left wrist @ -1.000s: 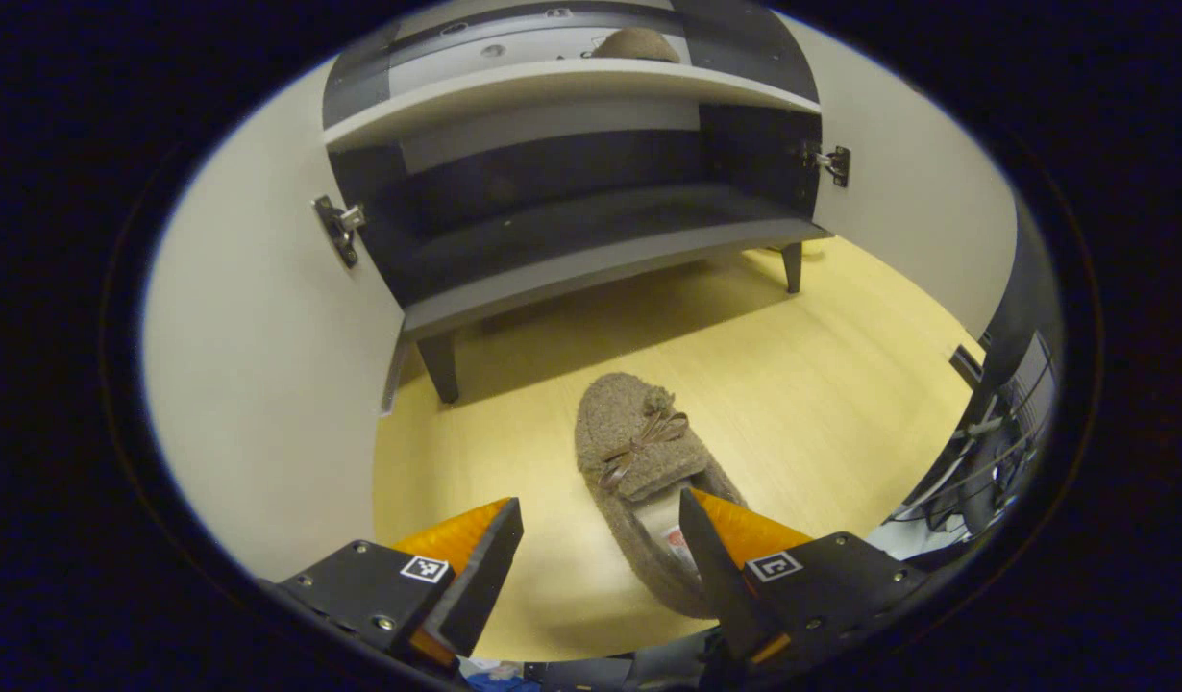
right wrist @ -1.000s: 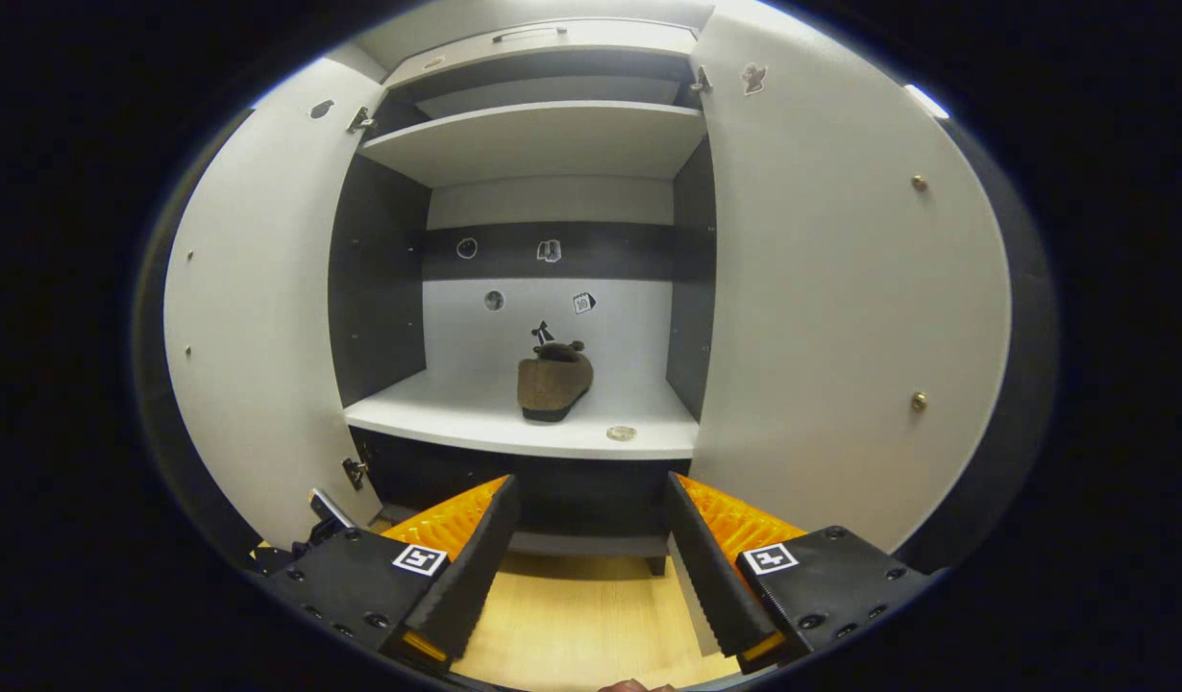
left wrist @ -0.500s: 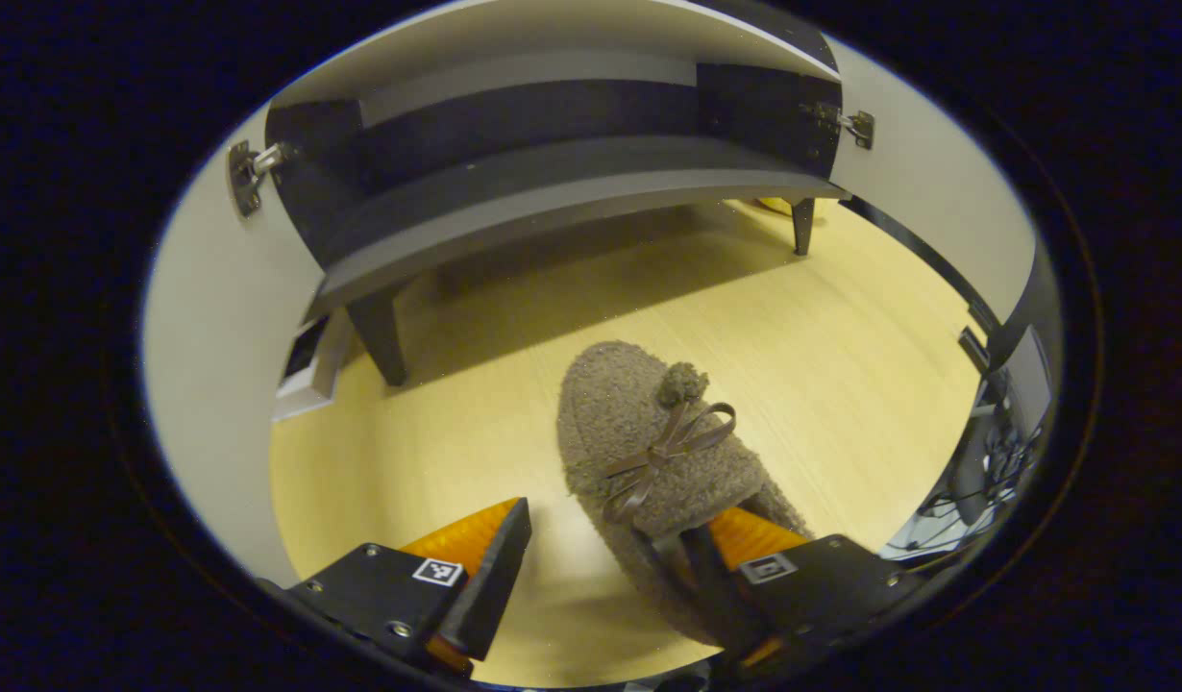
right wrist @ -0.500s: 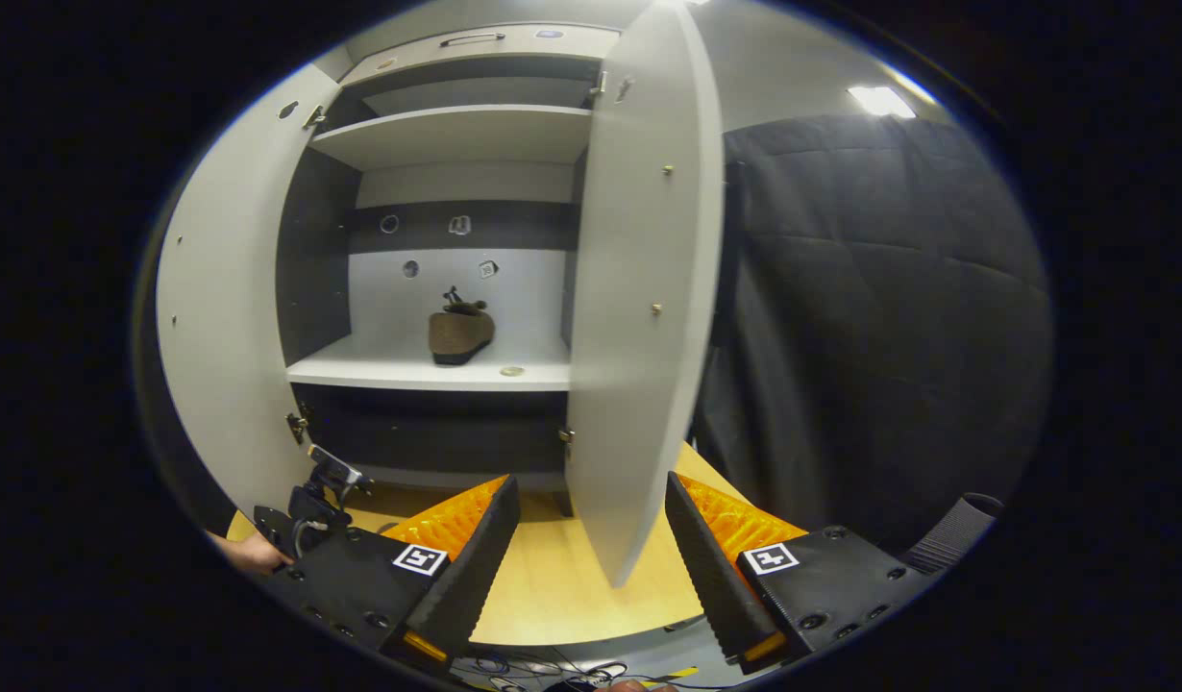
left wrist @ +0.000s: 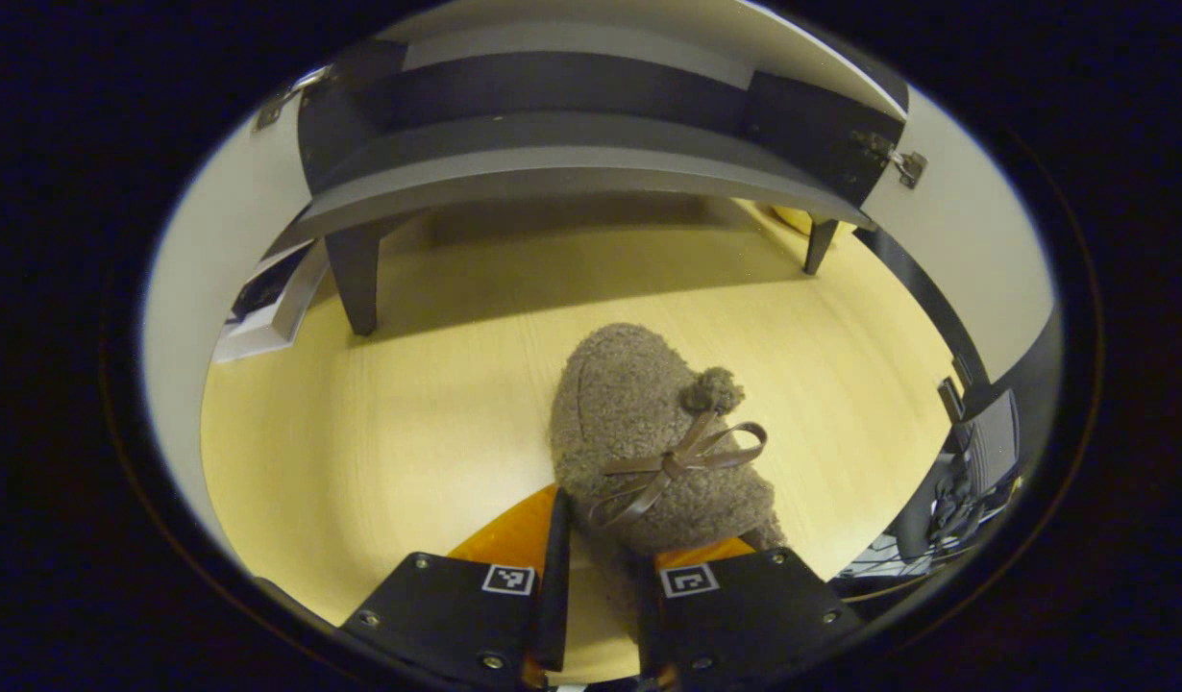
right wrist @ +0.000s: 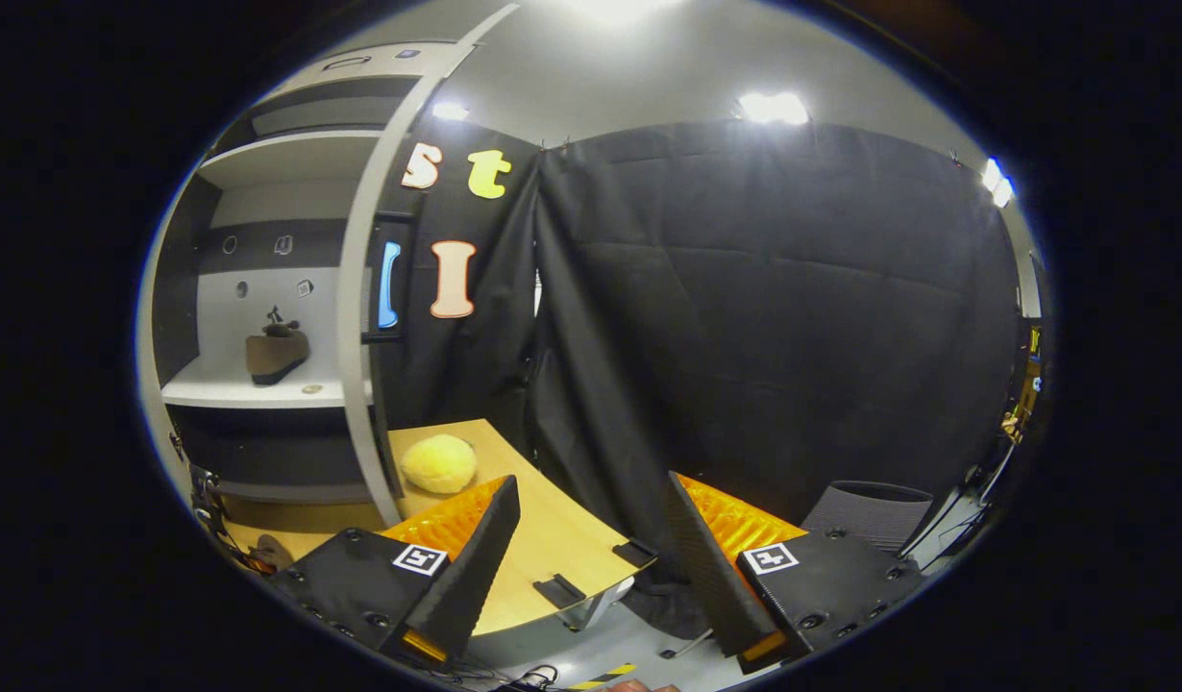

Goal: Grab one shoe with the right hand and put it into the shoe cabinet, grab the other shoe with the left hand and put it into the shoe cabinet; then close the right door with the right hand and the left door with the left hand.

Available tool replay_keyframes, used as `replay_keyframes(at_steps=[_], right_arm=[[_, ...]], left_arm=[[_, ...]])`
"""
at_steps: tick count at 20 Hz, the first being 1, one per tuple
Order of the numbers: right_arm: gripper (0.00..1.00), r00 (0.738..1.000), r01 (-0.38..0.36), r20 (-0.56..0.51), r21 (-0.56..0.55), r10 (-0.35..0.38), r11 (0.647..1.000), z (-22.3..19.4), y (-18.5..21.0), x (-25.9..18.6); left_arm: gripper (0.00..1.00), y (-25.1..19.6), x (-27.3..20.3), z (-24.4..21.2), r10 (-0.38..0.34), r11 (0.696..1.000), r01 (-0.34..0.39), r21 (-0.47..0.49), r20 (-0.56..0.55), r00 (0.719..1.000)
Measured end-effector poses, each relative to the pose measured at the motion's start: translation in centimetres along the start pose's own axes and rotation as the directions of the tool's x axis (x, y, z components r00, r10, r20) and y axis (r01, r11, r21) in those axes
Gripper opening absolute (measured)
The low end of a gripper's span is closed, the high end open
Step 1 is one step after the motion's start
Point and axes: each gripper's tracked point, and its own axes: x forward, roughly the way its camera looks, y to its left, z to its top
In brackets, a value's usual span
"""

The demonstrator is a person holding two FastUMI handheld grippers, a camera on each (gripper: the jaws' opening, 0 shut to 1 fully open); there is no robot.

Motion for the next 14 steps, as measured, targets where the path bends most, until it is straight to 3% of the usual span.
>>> replay_keyframes(at_steps=[2,4,5,9,14], right_arm=[[0.94,1.0,0.017,0.015,0.044,-0.018,0.999,0.7,-0.5,0.1],[0.93,0.999,0.026,0.026,0.065,-0.027,0.998,0.7,-0.5,0.2],[0.93,0.999,0.032,0.031,0.063,-0.034,0.997,0.9,-0.8,0.7],[0.93,1.0,-0.015,0.021,0.065,0.014,0.998,0.8,-0.3,3.9],[0.94,0.998,-0.065,0.015,0.075,0.065,0.995,1.5,-0.7,8.1]], left_arm=[[0.33,0.4,-0.3,0.0,0.043,0.999,-0.043,0.011,-0.002,0.999],[0.1,0.5,0.3,0.0,0.084,0.995,-0.084,-0.045,-0.007,0.996],[0.04,0.6,0.4,0.2,0.091,0.995,-0.091,-0.044,0.004,0.996],[0.03,-0.4,-0.4,0.0,0.069,0.994,-0.07,-0.086,-0.018,0.997],[0.03,-2.9,-5.3,0.2,0.106,0.992,-0.103,-0.072,0.032,0.994]])
